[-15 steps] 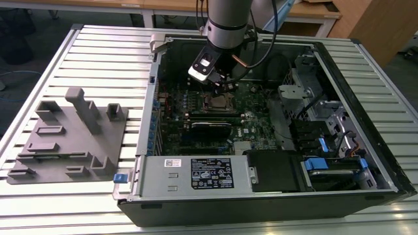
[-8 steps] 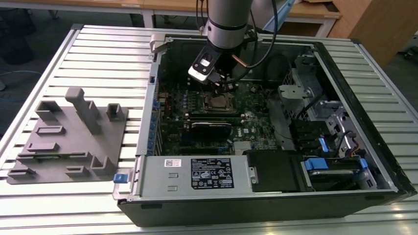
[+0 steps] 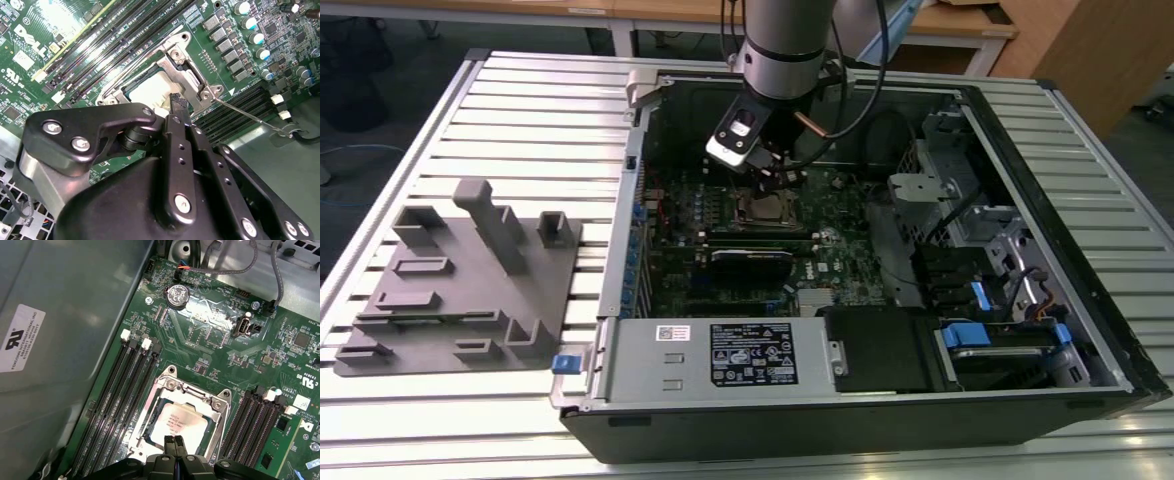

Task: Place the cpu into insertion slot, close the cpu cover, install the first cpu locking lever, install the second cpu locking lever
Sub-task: 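Close the cpu cover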

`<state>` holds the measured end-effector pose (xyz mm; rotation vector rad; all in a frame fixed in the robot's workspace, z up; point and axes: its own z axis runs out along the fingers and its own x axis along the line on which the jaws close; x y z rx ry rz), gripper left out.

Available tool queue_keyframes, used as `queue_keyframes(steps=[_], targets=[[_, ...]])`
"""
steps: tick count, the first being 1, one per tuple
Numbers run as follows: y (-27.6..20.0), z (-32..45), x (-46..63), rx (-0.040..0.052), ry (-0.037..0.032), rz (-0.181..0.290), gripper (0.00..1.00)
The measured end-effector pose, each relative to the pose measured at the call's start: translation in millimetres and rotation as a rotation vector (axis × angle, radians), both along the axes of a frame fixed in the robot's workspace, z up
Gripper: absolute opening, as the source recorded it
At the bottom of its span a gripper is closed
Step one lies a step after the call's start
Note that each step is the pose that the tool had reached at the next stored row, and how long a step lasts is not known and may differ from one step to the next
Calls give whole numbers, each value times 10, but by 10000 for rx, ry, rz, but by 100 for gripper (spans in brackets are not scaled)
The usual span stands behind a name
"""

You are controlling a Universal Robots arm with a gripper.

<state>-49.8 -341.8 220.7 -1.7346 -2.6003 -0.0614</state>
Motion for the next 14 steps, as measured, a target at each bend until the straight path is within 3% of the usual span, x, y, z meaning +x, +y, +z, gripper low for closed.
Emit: queue_keyframes(steps=[14], targets=[[0,0,0,0,0,217,11]])
